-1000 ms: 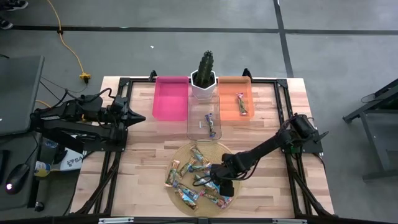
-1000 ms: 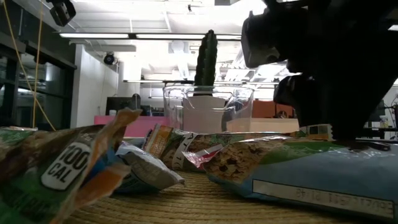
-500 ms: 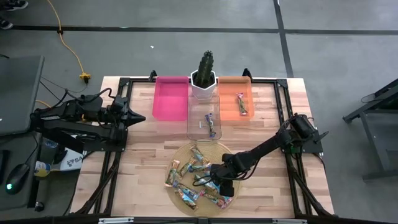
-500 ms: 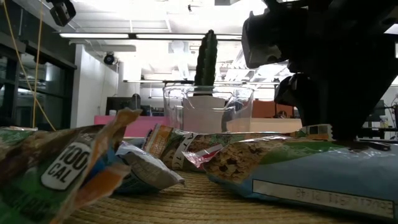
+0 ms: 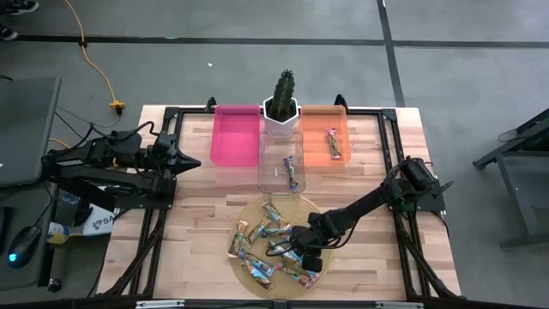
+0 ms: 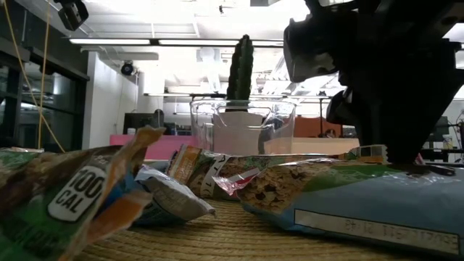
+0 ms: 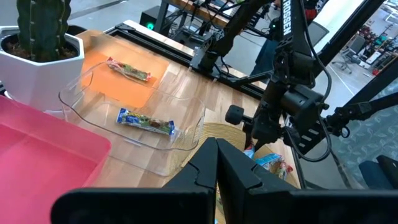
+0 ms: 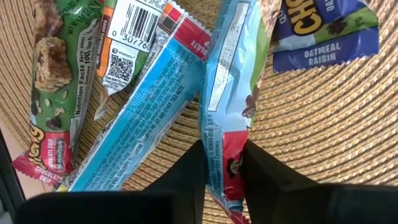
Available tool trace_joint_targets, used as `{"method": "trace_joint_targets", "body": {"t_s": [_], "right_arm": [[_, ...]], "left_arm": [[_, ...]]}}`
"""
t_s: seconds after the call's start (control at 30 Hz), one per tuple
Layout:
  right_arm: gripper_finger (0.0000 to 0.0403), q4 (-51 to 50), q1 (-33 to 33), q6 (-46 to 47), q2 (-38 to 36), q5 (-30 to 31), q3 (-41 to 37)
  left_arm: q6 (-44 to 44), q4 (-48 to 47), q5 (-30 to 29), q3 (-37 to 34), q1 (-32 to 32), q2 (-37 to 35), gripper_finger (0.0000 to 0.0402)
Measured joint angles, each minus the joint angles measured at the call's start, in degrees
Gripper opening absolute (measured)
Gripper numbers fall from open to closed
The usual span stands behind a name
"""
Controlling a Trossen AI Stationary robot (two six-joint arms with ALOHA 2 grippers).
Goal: Pick and place Granola Bars by type
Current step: Put the red granola bar into the orange bin
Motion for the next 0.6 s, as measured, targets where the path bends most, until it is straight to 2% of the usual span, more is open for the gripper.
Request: {"method": "trace_joint_targets", "body": {"t_s": [0.23,0.6], "right_arm": [[0.0063,0.05,0.07,2.48,-0.25,0.37,0.00],[0.0061,1.16,0.07,3.12,-5.45,6.29,0.00]], "left_arm": [[0.00,0.02,0.00,0.00,0.00,-0.01,0.0001],[0.00,0.04,0.00,0.00,0.00,0.00,0.0001]]}}
